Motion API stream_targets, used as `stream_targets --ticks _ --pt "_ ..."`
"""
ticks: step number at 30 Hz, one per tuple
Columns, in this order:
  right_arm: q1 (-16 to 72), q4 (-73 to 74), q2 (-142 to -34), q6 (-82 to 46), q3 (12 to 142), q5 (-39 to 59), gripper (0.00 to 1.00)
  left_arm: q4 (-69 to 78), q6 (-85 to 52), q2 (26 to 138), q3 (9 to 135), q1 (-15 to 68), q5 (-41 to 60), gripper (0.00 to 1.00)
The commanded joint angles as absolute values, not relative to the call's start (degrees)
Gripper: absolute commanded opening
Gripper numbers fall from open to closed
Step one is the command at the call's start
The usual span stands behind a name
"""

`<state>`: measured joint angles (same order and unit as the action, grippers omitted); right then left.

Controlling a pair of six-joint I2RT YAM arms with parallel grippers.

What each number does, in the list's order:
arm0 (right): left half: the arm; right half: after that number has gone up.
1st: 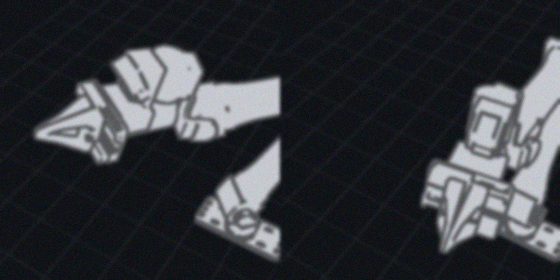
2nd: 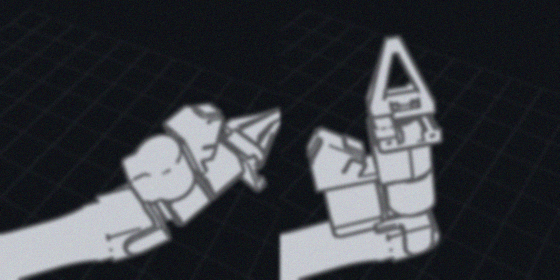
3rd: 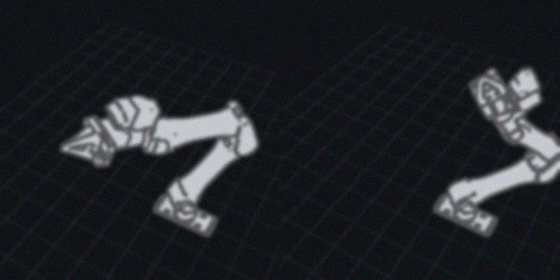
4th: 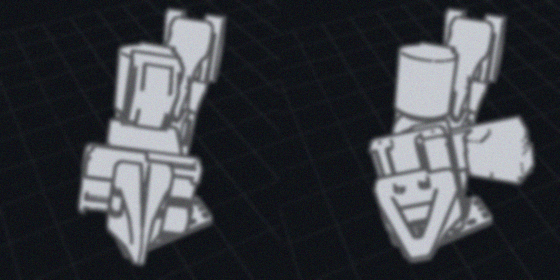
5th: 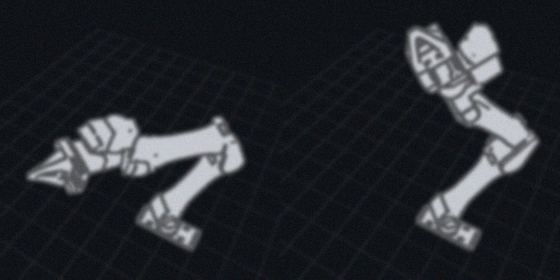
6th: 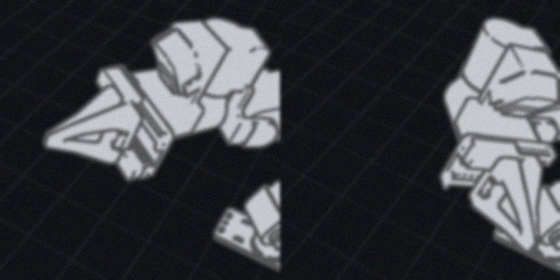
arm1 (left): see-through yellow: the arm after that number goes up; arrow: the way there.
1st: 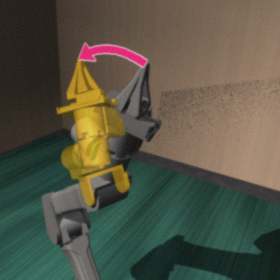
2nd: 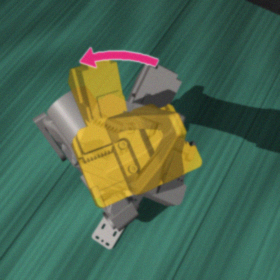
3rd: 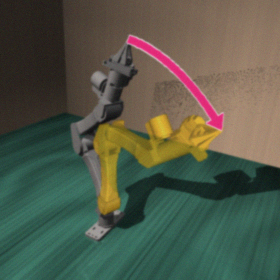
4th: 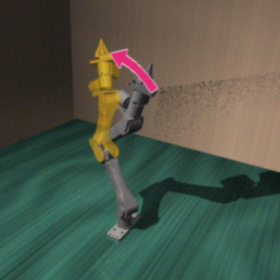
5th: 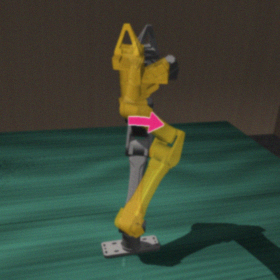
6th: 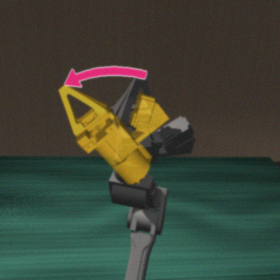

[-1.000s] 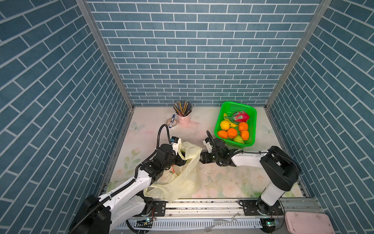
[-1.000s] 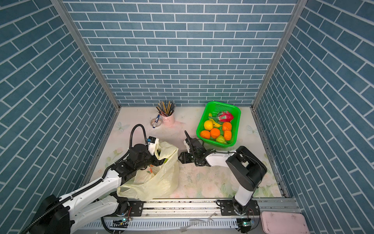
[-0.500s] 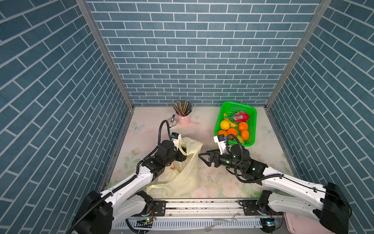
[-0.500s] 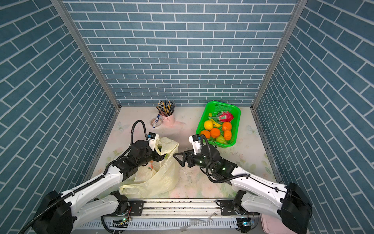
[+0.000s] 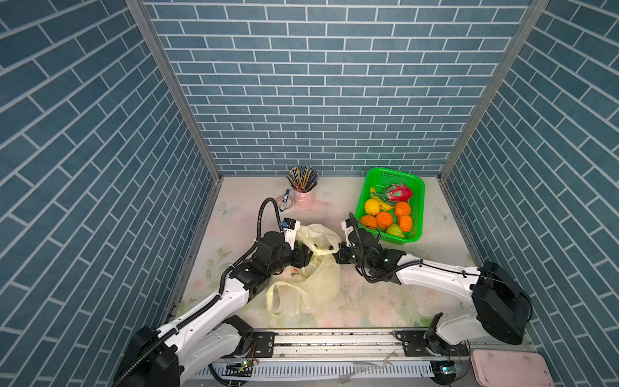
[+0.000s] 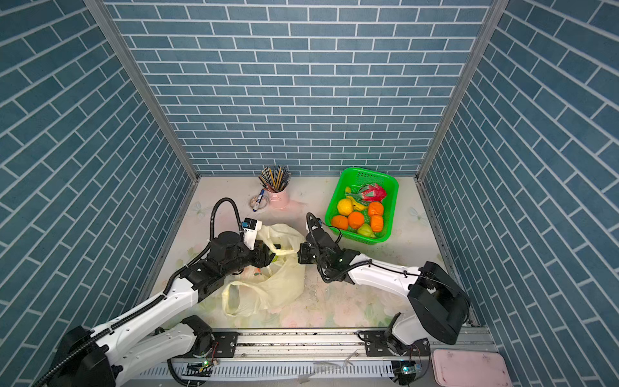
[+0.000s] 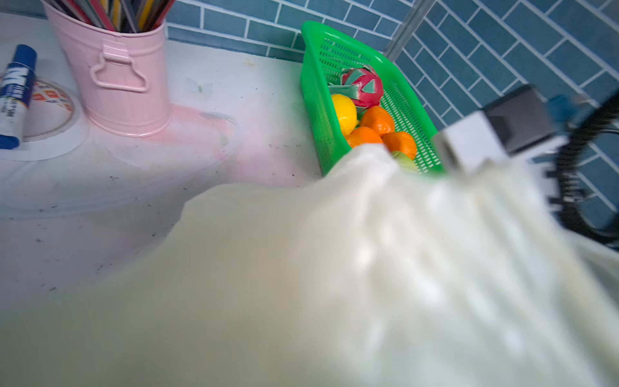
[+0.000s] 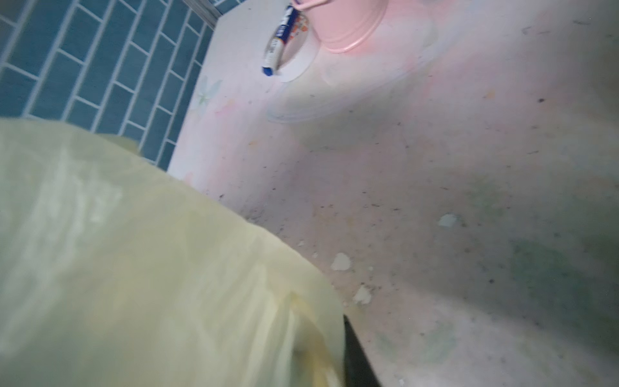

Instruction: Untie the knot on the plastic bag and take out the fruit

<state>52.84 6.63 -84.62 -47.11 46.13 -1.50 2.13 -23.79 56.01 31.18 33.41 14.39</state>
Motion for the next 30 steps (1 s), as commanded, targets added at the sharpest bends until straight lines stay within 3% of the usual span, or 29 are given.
stream_targets --ticks 1,8,9,11,12,15,20,24,30 --pt "50.8 4.7 -87.7 -45.0 45.3 -4.4 0.13 3.3 -25.6 54.9 32.3 33.2 20.0 0.41" --pt "49.8 1.8 -95.4 -45.0 47.6 -2.6 0.13 8.1 -27.6 54.5 31.0 33.2 26.7 0.49" --pt "49.8 1.0 -95.6 -44.8 48.2 -1.7 0.20 8.1 -27.7 54.5 30.7 33.1 25.8 0.49" --pt "50.6 0.0 -94.3 -43.9 48.0 -0.9 0.57 6.4 -27.8 55.0 31.0 33.1 21.5 0.49" --pt "51.4 0.0 -92.4 -43.9 47.0 -1.6 0.67 5.5 -27.8 55.4 31.4 33.1 20.0 0.49" --pt "54.5 1.0 -82.4 -44.1 41.7 -4.8 0.82 4.3 -27.9 57.1 33.1 33.0 16.9 0.48" --pt "56.4 -1.9 -66.7 -44.8 38.6 -5.0 0.84 4.7 -28.0 58.6 34.2 33.0 13.1 0.47" --pt "57.9 -6.2 -60.8 -45.5 42.0 -5.4 0.83 5.2 -28.2 59.0 34.6 33.1 12.1 0.47" --pt "63.7 0.0 -59.4 -46.4 45.0 -4.3 0.64 4.7 -30.3 60.3 35.8 33.1 12.2 0.45"
